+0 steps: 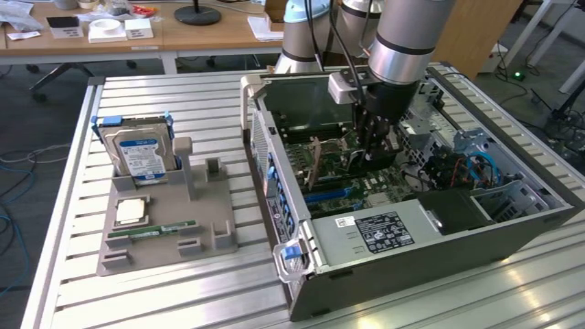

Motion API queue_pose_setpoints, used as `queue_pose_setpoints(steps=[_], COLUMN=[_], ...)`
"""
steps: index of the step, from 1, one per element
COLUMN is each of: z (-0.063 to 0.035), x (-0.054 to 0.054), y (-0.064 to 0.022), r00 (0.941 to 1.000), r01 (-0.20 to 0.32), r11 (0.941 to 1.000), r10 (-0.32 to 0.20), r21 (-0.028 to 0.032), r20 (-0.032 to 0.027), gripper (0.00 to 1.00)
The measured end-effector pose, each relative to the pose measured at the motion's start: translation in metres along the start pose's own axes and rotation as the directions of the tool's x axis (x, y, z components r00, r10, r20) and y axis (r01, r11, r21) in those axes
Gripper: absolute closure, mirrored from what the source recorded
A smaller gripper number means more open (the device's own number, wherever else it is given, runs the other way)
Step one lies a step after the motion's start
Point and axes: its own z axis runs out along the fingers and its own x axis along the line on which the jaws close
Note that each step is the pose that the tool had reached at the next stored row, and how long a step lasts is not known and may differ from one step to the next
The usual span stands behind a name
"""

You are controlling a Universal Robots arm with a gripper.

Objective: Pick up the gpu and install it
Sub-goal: 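Insert the gpu into the slot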

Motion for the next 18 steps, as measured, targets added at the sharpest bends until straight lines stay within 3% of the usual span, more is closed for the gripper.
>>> queue_pose_setpoints(steps=[18], z=[-0.0003], x=[0.002], y=[0.0062], r00=[1.0], r01=[0.0], r11=[1.0], r10=[0.0], r21=[0.0015], r20=[0.0], gripper=[0.74])
